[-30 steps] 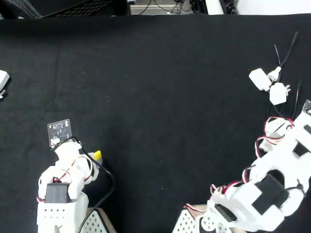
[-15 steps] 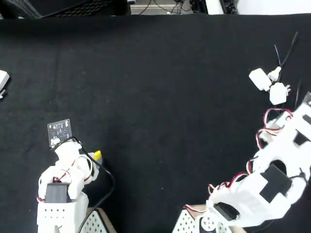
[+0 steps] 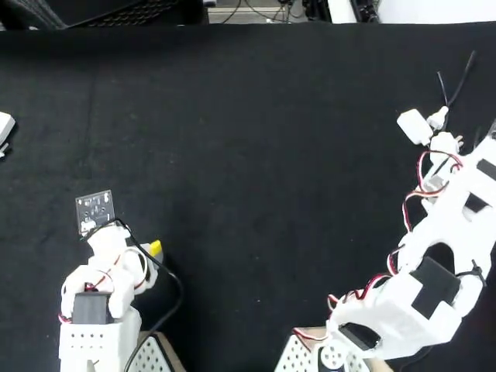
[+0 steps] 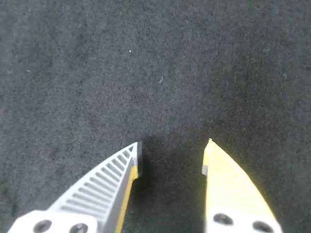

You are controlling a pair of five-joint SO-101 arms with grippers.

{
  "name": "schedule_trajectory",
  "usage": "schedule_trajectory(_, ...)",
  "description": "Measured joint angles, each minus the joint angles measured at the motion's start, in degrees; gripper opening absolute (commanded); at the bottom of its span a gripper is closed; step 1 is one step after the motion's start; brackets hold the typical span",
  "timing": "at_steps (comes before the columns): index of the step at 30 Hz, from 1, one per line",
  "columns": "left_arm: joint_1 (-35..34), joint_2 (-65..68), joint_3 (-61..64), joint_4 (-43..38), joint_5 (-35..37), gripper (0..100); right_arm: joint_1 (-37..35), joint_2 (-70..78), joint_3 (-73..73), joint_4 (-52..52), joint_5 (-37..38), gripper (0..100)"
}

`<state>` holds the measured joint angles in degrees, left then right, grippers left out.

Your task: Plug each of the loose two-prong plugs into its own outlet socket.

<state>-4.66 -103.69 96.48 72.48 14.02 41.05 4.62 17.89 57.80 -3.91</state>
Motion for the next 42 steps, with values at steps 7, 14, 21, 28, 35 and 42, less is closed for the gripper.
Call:
schedule_trajectory(7,0.0,0.0,0.0,0.0,0.0,22,-0.7,0.4,-0.2,-0.6,-1.8,27.0)
schedule_trajectory(14,0.0,0.0,0.0,0.0,0.0,22,-1.2,7.9,-4.8,-2.2,-4.8,26.9)
schedule_trajectory(21,0.0,0.0,0.0,0.0,0.0,22,-1.2,14.9,-11.3,-0.8,-6.6,24.1)
schedule_trajectory(28,0.0,0.0,0.0,0.0,0.0,22,-1.1,16.5,-13.0,-0.4,-6.6,1.9)
schedule_trajectory(35,0.0,0.0,0.0,0.0,0.0,22,-1.1,16.5,-13.0,-0.4,-6.6,1.5)
schedule_trajectory(42,0.0,0.0,0.0,0.0,0.0,22,-4.5,16.5,-18.2,9.7,-6.2,1.5)
